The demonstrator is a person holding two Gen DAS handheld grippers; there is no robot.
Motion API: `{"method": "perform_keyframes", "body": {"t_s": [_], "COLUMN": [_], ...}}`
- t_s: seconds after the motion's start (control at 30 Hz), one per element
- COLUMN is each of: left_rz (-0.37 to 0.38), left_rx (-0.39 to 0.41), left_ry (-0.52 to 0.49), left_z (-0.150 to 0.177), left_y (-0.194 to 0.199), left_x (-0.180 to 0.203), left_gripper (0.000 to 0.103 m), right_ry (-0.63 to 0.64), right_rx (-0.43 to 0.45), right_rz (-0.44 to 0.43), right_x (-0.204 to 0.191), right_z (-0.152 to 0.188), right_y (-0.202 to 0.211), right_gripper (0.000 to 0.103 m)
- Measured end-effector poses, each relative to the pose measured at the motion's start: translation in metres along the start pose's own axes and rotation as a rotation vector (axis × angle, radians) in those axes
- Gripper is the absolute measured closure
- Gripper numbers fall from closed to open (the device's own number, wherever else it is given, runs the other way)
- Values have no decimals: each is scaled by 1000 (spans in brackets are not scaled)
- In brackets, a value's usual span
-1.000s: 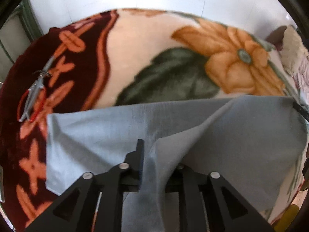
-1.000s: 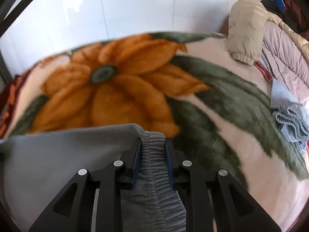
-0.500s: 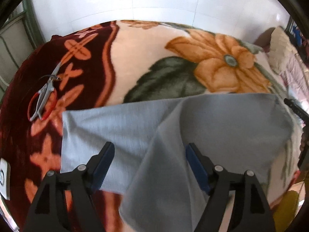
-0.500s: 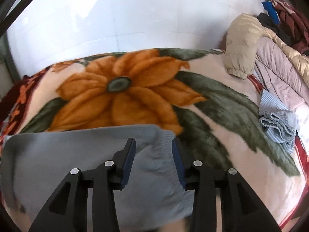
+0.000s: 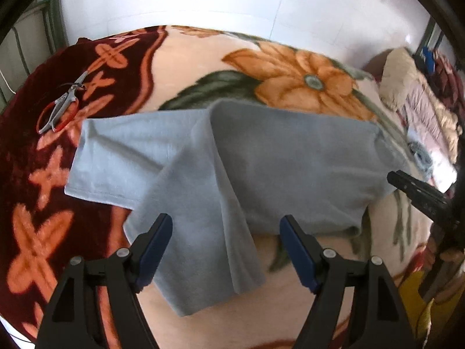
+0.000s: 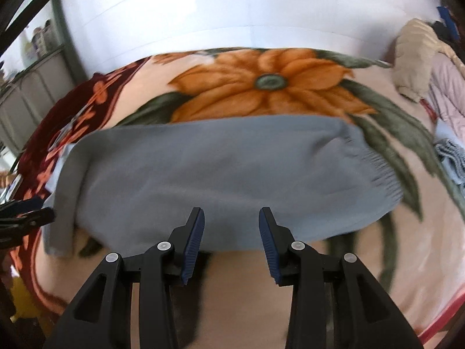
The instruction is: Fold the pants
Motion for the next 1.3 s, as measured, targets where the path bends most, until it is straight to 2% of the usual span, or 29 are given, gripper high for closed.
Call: {"method": "perform_keyframes", "body": {"t_s": [0.1,0.23,0.3,0.4,0.43,0.47,0.57,0.63,0.87,1.07,1.3], "left_rz": [8,-36,-53,-27,-15,0,2,-25,-189,-265,-316], "left_rx": [-20,-31,-30,-42,-45,-49,-18,15,109,82,10], "left_ry": [13,10,0,-7,-6,-8,-28,-47,-80,-65,-100], "left_z": [10,21,25,29,29,29,22,7,-66,-113,-130], "left_y": [-9,-20,-24,-30,-30,-30,-18,-5,14,-12,-64], "left_x": [3,0,-2,-4,-5,-5,-12,-24,-96,-152,-170], "left_gripper": [23,23,29,59,81,95,97,98,99,99,99], "right_ry": [8,15,18,8,6,5,8,12,25,105,170], "right_rx": [-10,-19,-17,-19,-19,-19,-19,-18,-29,-50,-71], "right_rz": [-22,-46,-49,-55,-54,-50,-42,-34,-26,4,40], "right_x": [-17,-30,-35,-36,-36,-36,-37,-38,-44,-62,-73], "right_z": [7,13,13,14,14,14,14,13,11,12,17], "right_y": [-3,-5,-6,-6,-6,-6,-5,-6,-14,-26,-37], "right_gripper": [63,63,63,63,63,63,63,63,63,63,63]}}
Point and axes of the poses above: each gripper's, at about its wrist camera, not at the fingertips, and y roughly against the way its jaws point, x to its right, z to its underside, the point moved 5 cm from there along -y, roughly the way its jaws point, and after that the axes turned 6 degrees about y, right-handed, at the moved point
